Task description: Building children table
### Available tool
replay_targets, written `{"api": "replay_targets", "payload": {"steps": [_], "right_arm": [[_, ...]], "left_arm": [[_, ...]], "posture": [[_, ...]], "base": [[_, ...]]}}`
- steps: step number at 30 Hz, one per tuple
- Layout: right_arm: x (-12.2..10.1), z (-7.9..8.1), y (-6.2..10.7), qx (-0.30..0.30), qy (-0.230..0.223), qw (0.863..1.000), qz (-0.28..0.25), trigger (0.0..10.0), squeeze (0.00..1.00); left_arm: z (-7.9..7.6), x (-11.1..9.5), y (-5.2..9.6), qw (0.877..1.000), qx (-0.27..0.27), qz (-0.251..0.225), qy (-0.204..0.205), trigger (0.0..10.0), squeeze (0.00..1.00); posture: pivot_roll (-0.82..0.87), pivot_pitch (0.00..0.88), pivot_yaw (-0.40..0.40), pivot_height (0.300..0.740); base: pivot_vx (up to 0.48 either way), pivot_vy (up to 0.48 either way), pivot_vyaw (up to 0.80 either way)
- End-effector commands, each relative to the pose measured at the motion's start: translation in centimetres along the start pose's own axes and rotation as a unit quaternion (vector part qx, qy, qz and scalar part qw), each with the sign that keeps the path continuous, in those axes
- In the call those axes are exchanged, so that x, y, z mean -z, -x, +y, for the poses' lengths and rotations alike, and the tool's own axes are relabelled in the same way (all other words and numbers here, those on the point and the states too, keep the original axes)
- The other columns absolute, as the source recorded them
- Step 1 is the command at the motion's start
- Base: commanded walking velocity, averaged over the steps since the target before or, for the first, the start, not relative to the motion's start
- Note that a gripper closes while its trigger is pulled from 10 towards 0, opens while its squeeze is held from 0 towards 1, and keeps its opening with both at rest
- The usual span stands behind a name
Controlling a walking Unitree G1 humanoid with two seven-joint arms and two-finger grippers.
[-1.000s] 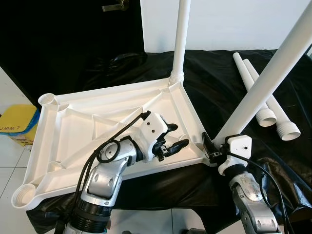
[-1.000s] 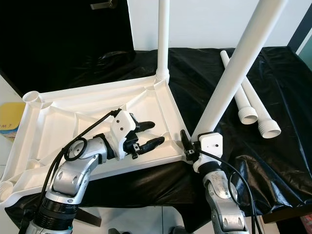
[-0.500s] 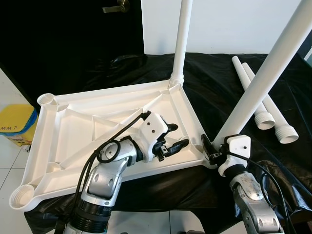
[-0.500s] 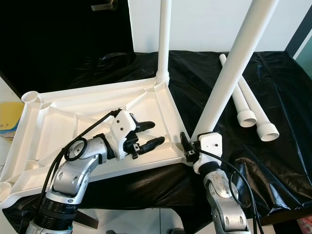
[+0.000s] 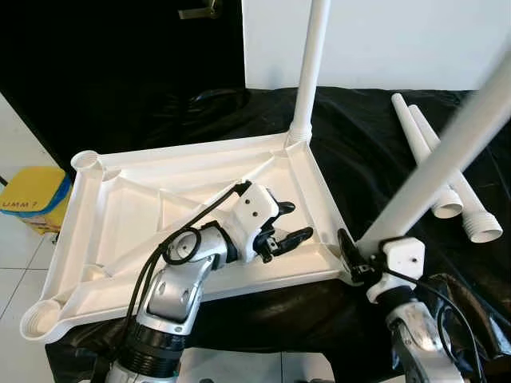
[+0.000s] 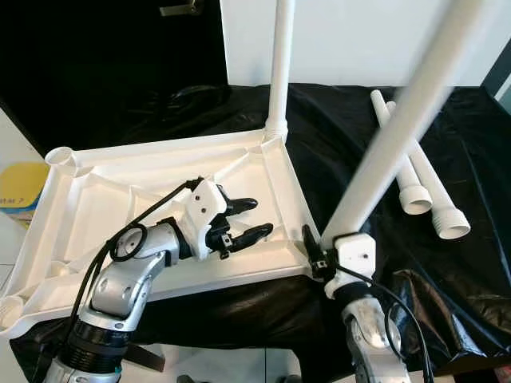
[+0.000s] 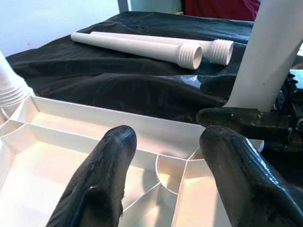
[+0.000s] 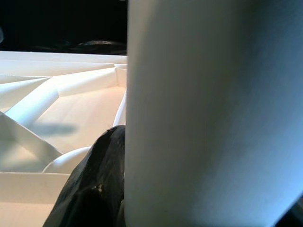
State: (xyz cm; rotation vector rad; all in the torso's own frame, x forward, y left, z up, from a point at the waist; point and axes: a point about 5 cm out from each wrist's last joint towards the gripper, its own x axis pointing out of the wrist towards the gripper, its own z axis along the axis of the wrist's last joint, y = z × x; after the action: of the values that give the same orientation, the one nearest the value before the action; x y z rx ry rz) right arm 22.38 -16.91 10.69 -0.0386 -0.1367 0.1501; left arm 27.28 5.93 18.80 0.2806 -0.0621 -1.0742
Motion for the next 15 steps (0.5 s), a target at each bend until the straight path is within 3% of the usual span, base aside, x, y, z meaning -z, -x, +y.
{"api": "replay_targets", "payload": {"steps": [1,11,15], "right_arm": [[3.8,-0.4,2.3,0.029,-0.019,0.994,0.100,10.0,0.00],[3.7,-1.6,2.9,0.129,-0.005,0.988,0.084,10.0,0.00],[3.5,-2.3,3.3,0.224,0.014,0.972,0.066,10.0,0.00]], "left_arm": [[0.4,0.0,-0.2,0.999,-0.039,-0.002,0.001,10.0,0.00],[0.5,-0.3,-0.7,1.000,-0.022,-0.007,-0.001,10.0,0.00],[0.7,-0.5,-1.0,1.000,-0.014,-0.010,-0.003,10.0,0.00]], "posture": [[-0.23,0.109,0.064,0.740],[-0.26,0.123,0.106,0.740],[-0.27,0.126,0.121,0.740]], "base": [[0.000,0.000,0.00],[0.000,0.000,0.00],[0.000,0.000,0.00]]}}
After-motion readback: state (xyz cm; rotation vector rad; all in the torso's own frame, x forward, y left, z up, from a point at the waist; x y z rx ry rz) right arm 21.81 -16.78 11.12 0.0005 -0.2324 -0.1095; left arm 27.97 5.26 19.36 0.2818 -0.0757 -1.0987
